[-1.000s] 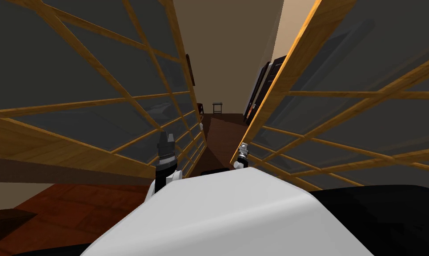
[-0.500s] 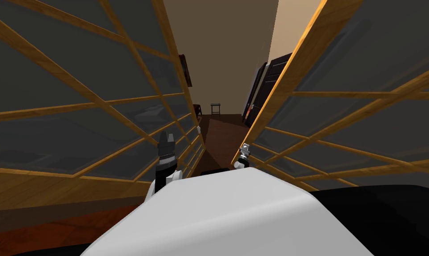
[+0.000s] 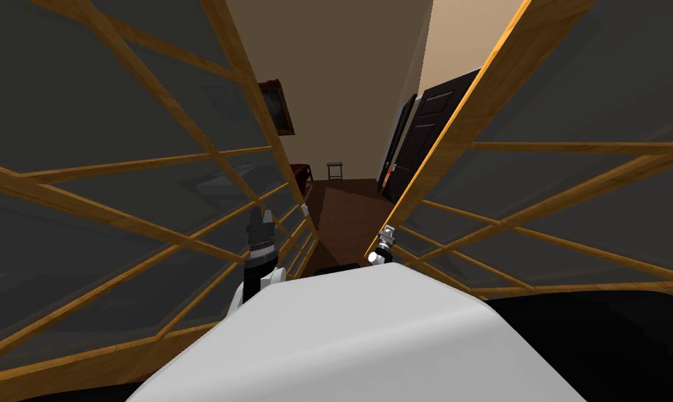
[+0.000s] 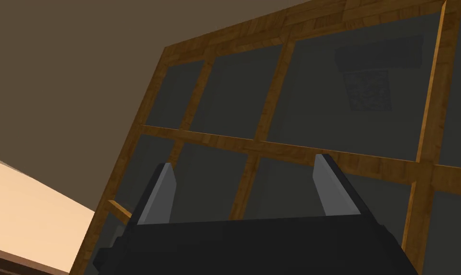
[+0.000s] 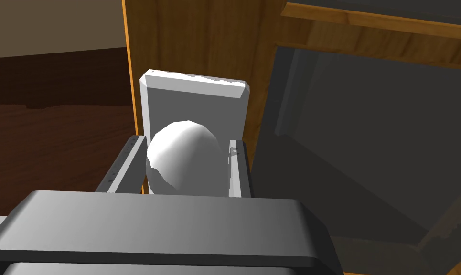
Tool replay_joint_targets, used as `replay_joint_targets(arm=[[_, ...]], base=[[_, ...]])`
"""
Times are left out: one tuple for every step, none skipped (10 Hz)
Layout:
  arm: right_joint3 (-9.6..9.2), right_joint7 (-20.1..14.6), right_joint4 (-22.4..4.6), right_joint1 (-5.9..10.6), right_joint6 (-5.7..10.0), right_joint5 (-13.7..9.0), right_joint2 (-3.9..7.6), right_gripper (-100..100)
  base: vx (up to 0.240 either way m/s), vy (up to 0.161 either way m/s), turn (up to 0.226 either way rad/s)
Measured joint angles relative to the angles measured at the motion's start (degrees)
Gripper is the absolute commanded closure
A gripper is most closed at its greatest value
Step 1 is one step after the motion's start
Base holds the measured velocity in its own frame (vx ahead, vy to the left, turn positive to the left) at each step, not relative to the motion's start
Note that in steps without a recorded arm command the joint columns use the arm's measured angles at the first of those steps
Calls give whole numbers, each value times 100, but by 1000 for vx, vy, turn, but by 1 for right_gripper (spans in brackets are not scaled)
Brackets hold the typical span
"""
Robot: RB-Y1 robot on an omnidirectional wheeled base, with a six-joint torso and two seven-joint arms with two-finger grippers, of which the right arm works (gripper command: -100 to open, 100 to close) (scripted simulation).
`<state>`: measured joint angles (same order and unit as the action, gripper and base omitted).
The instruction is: Push the door open
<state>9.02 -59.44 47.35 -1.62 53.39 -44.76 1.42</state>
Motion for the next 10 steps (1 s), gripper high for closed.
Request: replay_joint_targets(arm=[[41,-11,-107,55,98,-21,-7,100],[117,45,-49,39,96,-75,-60,100],[180,92,-28,28,113,-115,-120,100],[234,109,-76,58,169,-145,-176,100],[247,111,-77,65,191,-150,-173,100],[276,124,-80,56,179,-185,-138,100],[316,108,-180,95,200,-225,-77,100],[368,160,-73,26,168,-273,-76,100],[411,185,-51,-7,187,-306,-65,100],[472,108,-273,116,264,-351,50,100]], base=[[221,-69,-77],[214,-75,-88],[196,-72,-90],[86,-32,-22],[115,-34,-34],[156,-42,-53],[181,-69,-33],[221,-84,-56],[214,-62,-82],[137,-44,-30]])
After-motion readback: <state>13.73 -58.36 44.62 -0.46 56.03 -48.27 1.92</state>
